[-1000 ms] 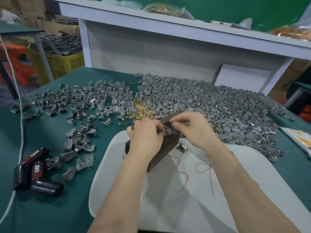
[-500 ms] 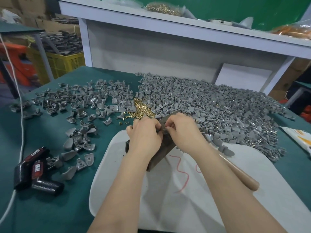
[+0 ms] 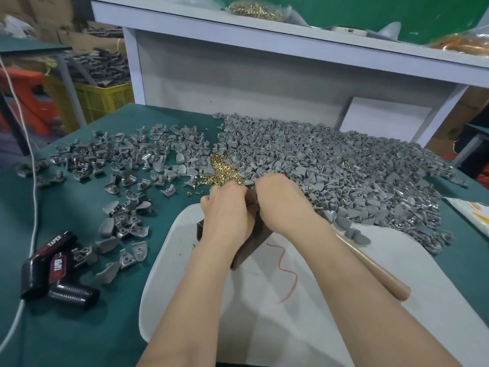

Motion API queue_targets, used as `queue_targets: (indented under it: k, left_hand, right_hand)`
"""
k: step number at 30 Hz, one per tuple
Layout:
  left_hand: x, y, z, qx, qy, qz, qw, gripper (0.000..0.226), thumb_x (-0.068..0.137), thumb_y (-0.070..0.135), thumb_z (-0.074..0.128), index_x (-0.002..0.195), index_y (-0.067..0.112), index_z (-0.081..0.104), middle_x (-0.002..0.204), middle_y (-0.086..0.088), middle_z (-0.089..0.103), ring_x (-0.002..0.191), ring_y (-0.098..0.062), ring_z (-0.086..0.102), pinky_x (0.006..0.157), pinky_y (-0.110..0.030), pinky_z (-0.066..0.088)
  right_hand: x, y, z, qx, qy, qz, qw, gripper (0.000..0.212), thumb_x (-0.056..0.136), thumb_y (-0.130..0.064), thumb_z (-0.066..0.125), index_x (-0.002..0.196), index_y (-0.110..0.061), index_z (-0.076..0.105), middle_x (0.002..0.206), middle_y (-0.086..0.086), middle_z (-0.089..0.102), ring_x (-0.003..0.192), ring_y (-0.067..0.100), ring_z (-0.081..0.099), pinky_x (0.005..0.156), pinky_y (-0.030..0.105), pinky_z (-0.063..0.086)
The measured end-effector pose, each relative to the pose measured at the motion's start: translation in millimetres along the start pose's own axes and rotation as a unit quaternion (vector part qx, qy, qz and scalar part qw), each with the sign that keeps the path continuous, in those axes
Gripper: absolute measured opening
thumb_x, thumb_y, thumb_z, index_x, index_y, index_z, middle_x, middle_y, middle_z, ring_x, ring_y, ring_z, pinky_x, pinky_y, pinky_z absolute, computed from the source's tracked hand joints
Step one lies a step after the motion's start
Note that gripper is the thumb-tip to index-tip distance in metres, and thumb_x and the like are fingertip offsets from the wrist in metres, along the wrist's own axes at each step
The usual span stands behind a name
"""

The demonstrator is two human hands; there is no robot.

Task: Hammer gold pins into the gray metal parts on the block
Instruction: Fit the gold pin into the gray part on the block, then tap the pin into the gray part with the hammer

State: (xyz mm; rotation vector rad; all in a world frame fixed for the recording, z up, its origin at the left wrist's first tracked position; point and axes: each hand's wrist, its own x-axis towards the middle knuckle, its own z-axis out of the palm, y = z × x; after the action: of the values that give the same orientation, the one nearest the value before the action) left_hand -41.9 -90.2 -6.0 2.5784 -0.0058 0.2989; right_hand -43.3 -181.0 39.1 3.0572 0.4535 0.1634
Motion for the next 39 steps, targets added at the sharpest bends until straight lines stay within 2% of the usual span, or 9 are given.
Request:
queue_targets:
  k: [7,10,13,16,19,26,29,35,39]
  left_hand:
    - [-0.7,1.9,-1.2,-0.007,0.006,0.000,1.000,0.029,0.087,0.014,0.046,0.060,0.023,0.044,0.087,0.000,0.047,0.096,-0.031,0.047,0.075,-0.033,0.026]
    - [-0.2,0.5,-0.6,-0.004,0.007,0.006,1.000,0.024,0.088,0.018,0.048,0.066,0.025,0.056,0.093,0.001,0.054,0.099,-0.029,0.049,0.076,-0.033,0.028]
    - [-2.1,-2.4,0.7,-0.031,0.013,0.010,0.999,0.013,0.089,0.025,0.055,0.082,0.028,0.065,0.101,0.004,0.058,0.104,-0.026,0.050,0.080,-0.033,0.026]
    - [-2.5,-3.3,1.7,-0.047,0.017,0.004,0.999,0.010,0.088,0.028,0.062,0.079,0.030,0.066,0.100,0.008,0.059,0.105,-0.023,0.051,0.085,-0.036,0.029]
    - [-1.3,-2.9,2.3,-0.050,0.013,0.002,0.999,0.014,0.088,0.029,0.063,0.074,0.032,0.062,0.100,0.008,0.060,0.105,-0.023,0.051,0.087,-0.037,0.030]
    - [-0.6,-4.4,2.1,-0.047,0.020,-0.018,0.999,0.010,0.089,0.029,0.061,0.081,0.031,0.065,0.109,0.006,0.063,0.109,-0.023,0.051,0.087,-0.038,0.030]
    - [-1.0,-4.3,1.6,-0.053,0.023,-0.027,0.998,0.012,0.089,0.028,0.061,0.078,0.033,0.060,0.107,0.007,0.063,0.109,-0.023,0.051,0.085,-0.037,0.029]
    - [-1.7,-4.7,2.1,-0.052,0.030,-0.032,0.998,0.006,0.088,0.027,0.061,0.082,0.029,0.063,0.105,0.005,0.062,0.107,-0.025,0.051,0.083,-0.035,0.028]
    - [-1.2,-5.0,1.8,-0.055,0.023,-0.029,0.998,0.006,0.087,0.027,0.062,0.086,0.028,0.067,0.106,0.005,0.064,0.107,-0.025,0.051,0.085,-0.037,0.031]
  right_hand:
    - [5.5,1.8,1.5,-0.010,0.000,-0.003,1.000,0.030,0.084,0.003,0.045,0.067,-0.015,0.029,0.064,0.000,0.025,0.069,0.021,0.039,0.063,0.029,0.037]
    - [7.0,7.5,8.0,0.015,0.008,-0.006,1.000,0.017,0.085,0.000,0.047,0.074,-0.011,0.042,0.068,0.001,0.032,0.071,0.021,0.043,0.063,0.030,0.037]
    - [2.2,25.5,14.8,0.169,0.031,0.024,0.985,0.012,0.090,-0.013,0.055,0.095,-0.014,0.066,0.087,-0.001,0.057,0.084,0.017,0.057,0.072,0.026,0.043]
    - [-8.9,52.6,20.2,0.294,0.080,0.139,0.942,0.023,0.091,-0.028,0.058,0.112,-0.022,0.063,0.102,-0.002,0.065,0.082,0.012,0.055,0.078,0.029,0.047]
    - [-13.6,65.5,34.1,0.150,-0.042,0.202,0.967,0.017,0.089,-0.030,0.060,0.102,-0.019,0.057,0.093,0.000,0.064,0.076,0.018,0.057,0.072,0.032,0.051]
    - [-10.7,71.2,30.1,0.242,-0.061,0.199,0.948,0.020,0.091,-0.019,0.058,0.077,-0.017,0.044,0.078,0.004,0.062,0.063,0.018,0.066,0.058,0.032,0.053]
    - [-21.7,79.2,22.8,0.340,-0.043,0.194,0.919,0.014,0.090,-0.021,0.059,0.094,-0.011,0.051,0.070,0.005,0.065,0.049,0.015,0.064,0.048,0.027,0.049]
    - [-49.7,74.6,12.9,0.277,0.129,0.083,0.948,0.046,0.096,-0.028,0.046,0.138,-0.044,0.037,0.119,-0.005,0.065,0.093,0.018,0.061,0.078,0.031,0.047]
    - [-45.6,46.9,18.7,0.204,0.124,0.054,0.970,0.044,0.097,-0.017,0.040,0.124,-0.051,0.049,0.102,-0.005,0.054,0.088,0.022,0.059,0.077,0.035,0.049]
